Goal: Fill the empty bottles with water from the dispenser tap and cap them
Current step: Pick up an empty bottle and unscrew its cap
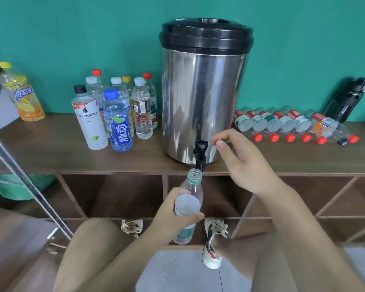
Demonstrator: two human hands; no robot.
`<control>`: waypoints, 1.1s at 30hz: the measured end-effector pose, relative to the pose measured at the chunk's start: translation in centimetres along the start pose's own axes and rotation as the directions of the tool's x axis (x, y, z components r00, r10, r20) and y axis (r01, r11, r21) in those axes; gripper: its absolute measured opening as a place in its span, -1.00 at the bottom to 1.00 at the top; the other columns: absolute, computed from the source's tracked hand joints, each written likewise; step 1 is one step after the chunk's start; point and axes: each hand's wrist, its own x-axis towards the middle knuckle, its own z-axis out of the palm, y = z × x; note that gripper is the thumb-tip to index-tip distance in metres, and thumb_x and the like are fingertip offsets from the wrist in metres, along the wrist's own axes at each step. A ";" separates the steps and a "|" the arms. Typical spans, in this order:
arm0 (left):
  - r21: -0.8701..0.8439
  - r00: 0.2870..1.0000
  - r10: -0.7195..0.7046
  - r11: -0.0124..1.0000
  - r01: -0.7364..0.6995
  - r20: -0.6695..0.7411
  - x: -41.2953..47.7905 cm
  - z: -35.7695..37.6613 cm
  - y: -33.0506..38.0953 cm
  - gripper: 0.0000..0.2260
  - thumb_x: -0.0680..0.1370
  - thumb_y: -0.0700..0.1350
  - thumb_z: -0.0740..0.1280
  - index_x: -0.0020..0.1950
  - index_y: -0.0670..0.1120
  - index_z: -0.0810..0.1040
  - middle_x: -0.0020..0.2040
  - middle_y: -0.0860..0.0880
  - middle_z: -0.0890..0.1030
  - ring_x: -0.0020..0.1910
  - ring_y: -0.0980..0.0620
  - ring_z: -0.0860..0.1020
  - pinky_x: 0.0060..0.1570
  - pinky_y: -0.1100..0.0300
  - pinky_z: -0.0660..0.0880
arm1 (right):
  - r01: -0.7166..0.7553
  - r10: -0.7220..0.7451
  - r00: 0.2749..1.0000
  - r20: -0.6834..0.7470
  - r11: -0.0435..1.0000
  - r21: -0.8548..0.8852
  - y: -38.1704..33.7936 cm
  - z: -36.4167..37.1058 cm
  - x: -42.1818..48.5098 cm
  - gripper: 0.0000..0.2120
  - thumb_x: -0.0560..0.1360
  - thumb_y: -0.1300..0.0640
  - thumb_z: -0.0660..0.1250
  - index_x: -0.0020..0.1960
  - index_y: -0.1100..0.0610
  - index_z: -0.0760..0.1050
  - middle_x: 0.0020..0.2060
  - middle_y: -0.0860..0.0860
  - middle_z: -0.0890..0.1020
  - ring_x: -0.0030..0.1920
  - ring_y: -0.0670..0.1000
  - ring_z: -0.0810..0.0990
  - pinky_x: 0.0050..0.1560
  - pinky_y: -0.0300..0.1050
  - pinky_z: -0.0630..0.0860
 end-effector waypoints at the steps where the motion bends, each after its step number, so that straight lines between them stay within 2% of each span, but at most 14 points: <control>1: 0.009 0.999 -0.033 0.999 0.033 -0.015 0.2 0.4 -1.1 -0.46 0.36 -0.06 0.66 0.19 0.21 0.45 0.07 0.09 0.57 0.08 0.07 0.62 -0.07 0.27 0.60 | 0.016 -0.016 1.000 -0.014 0.999 -0.041 0.5 0.8 0.1 -0.84 0.73 0.17 0.17 0.14 0.10 0.53 -0.07 -0.17 0.54 -0.02 -0.19 0.52 0.06 -0.35 0.36; 3: 0.027 0.998 -0.065 0.998 0.065 -0.015 1.0 1.1 -2.5 -0.43 0.38 -0.08 0.65 0.22 0.20 0.41 0.10 0.11 0.55 0.10 0.09 0.60 -0.07 0.29 0.60 | 0.046 -0.052 0.997 -0.063 0.994 -0.097 1.3 2.0 0.2 -0.80 0.74 0.18 0.10 0.12 0.16 0.50 -0.04 -0.04 0.50 0.04 -0.17 0.50 0.12 -0.38 0.33; 6: 0.035 0.998 -0.070 0.997 0.070 -0.006 2.8 1.7 -3.3 -0.43 0.39 -0.07 0.64 0.22 0.20 0.38 0.10 0.14 0.52 0.10 0.10 0.59 -0.11 0.34 0.58 | 0.051 -0.062 0.989 -0.133 0.995 -0.083 2.2 3.0 0.9 -0.77 0.74 0.16 0.06 0.10 0.15 0.48 -0.06 -0.03 0.50 0.04 -0.14 0.51 0.12 -0.35 0.36; 11: -0.018 0.994 -0.105 0.994 0.104 -0.044 5.3 2.5 -4.6 -0.43 0.40 -0.06 0.63 0.23 0.23 0.38 0.11 0.13 0.51 0.13 0.07 0.57 -0.15 0.36 0.57 | -0.097 0.092 0.975 -0.200 0.995 -0.015 3.8 3.5 1.6 -0.80 0.63 0.15 0.09 -0.01 0.00 0.48 -0.25 -0.09 0.57 -0.17 -0.09 0.56 -0.16 -0.26 0.39; 15: -0.061 0.989 -0.107 0.993 0.102 -0.101 6.3 3.2 -6.0 -0.42 0.37 -0.10 0.64 0.20 0.25 0.40 0.09 0.14 0.53 0.13 0.08 0.57 -0.07 0.27 0.61 | -0.060 0.066 0.982 -0.175 0.998 0.036 4.7 3.6 1.9 -0.76 0.71 0.21 0.10 0.13 0.04 0.54 -0.21 -0.11 0.57 -0.22 -0.05 0.55 -0.13 -0.10 0.48; 17: -0.079 0.983 -0.123 0.990 0.113 -0.135 6.5 3.4 -6.6 -0.44 0.35 -0.12 0.65 0.17 0.22 0.42 0.06 0.13 0.55 0.11 0.08 0.59 0.04 0.14 0.64 | -0.021 0.027 0.985 -0.171 0.999 0.039 4.7 3.3 1.9 -0.73 0.72 0.26 0.10 0.20 0.09 0.55 -0.15 -0.08 0.57 -0.19 -0.08 0.52 -0.09 -0.17 0.44; 20: -0.090 0.978 -0.131 0.989 0.117 -0.163 6.7 3.7 -6.5 -0.45 0.33 -0.10 0.65 0.14 0.22 0.44 0.00 0.16 0.58 0.08 0.08 0.61 0.10 0.05 0.64 | 0.042 -0.057 0.990 -0.127 0.993 -0.114 4.3 3.0 2.2 -0.70 0.70 0.30 0.12 0.30 0.13 0.55 -0.06 0.00 0.58 -0.07 -0.15 0.52 0.02 -0.32 0.40; 21: -0.102 0.977 -0.127 0.989 0.111 -0.169 6.9 3.7 -6.3 -0.46 0.33 -0.11 0.65 0.14 0.20 0.44 0.00 0.15 0.60 0.07 0.06 0.62 0.11 0.02 0.64 | 0.057 -0.079 0.990 -0.113 0.981 -0.186 4.2 3.1 2.2 -0.71 0.72 0.26 0.12 0.33 0.14 0.54 -0.01 0.02 0.59 -0.01 -0.15 0.53 0.07 -0.29 0.42; 23: -0.118 0.977 -0.127 0.987 0.108 -0.170 7.1 3.7 -6.0 -0.47 0.34 -0.15 0.65 0.15 0.14 0.45 0.03 0.07 0.60 0.07 0.03 0.62 0.12 -0.02 0.63 | 0.068 -0.105 0.988 -0.115 0.956 -0.286 4.1 3.5 2.3 -0.71 0.76 0.13 0.09 0.32 0.17 0.54 0.05 0.07 0.61 0.08 0.00 0.55 0.14 -0.12 0.44; 25: -0.113 0.978 -0.121 0.988 0.103 -0.168 7.3 3.7 -5.9 -0.47 0.34 -0.14 0.65 0.15 0.13 0.45 0.03 0.06 0.61 0.07 0.03 0.63 0.12 -0.03 0.63 | 0.047 -0.094 0.986 -0.140 0.949 -0.311 4.1 3.9 2.2 -0.67 0.77 0.06 0.07 0.24 0.19 0.56 -0.07 0.02 0.62 -0.02 0.04 0.57 0.03 -0.03 0.44; 27: -0.118 0.980 -0.121 0.988 0.103 -0.159 7.3 3.7 -6.0 -0.47 0.34 -0.13 0.65 0.15 0.14 0.45 0.02 0.08 0.61 0.06 0.04 0.63 0.12 -0.02 0.63 | -0.010 -0.045 0.978 -0.205 0.966 -0.258 4.4 4.0 2.1 -0.66 0.76 0.03 0.07 0.17 0.16 0.57 -0.28 -0.16 0.51 -0.23 -0.15 0.50 -0.17 -0.15 0.38; 29: -0.122 0.982 -0.125 0.987 0.108 -0.145 7.3 3.8 -6.1 -0.47 0.35 -0.12 0.65 0.16 0.15 0.45 0.03 0.08 0.60 0.07 0.05 0.62 0.11 0.01 0.64 | -0.047 -0.004 0.960 -0.281 0.984 -0.172 4.6 3.8 2.0 -0.67 0.76 0.00 0.10 0.08 0.12 0.59 -0.41 -0.15 0.43 -0.35 -0.17 0.47 -0.29 -0.32 0.31; 31: -0.125 0.983 -0.121 0.987 0.104 -0.140 7.4 3.8 -6.2 -0.47 0.35 -0.11 0.65 0.16 0.17 0.45 0.04 0.08 0.60 0.08 0.04 0.62 0.10 0.04 0.64 | -0.057 0.026 0.954 -0.298 0.994 -0.095 4.5 3.6 2.0 -0.68 0.75 -0.04 0.13 -0.01 0.06 0.56 -0.44 -0.07 0.47 -0.38 -0.09 0.50 -0.32 -0.25 0.35; 33: -0.120 0.984 -0.111 0.988 0.095 -0.142 7.6 3.7 -6.3 -0.46 0.35 -0.10 0.65 0.16 0.18 0.44 0.05 0.09 0.58 0.08 0.06 0.61 0.09 0.07 0.64 | -0.022 0.000 0.964 -0.266 0.997 -0.077 4.3 3.5 2.0 -0.72 0.75 -0.01 0.16 -0.01 0.06 0.57 -0.34 -0.07 0.55 -0.30 -0.06 0.55 -0.24 -0.16 0.45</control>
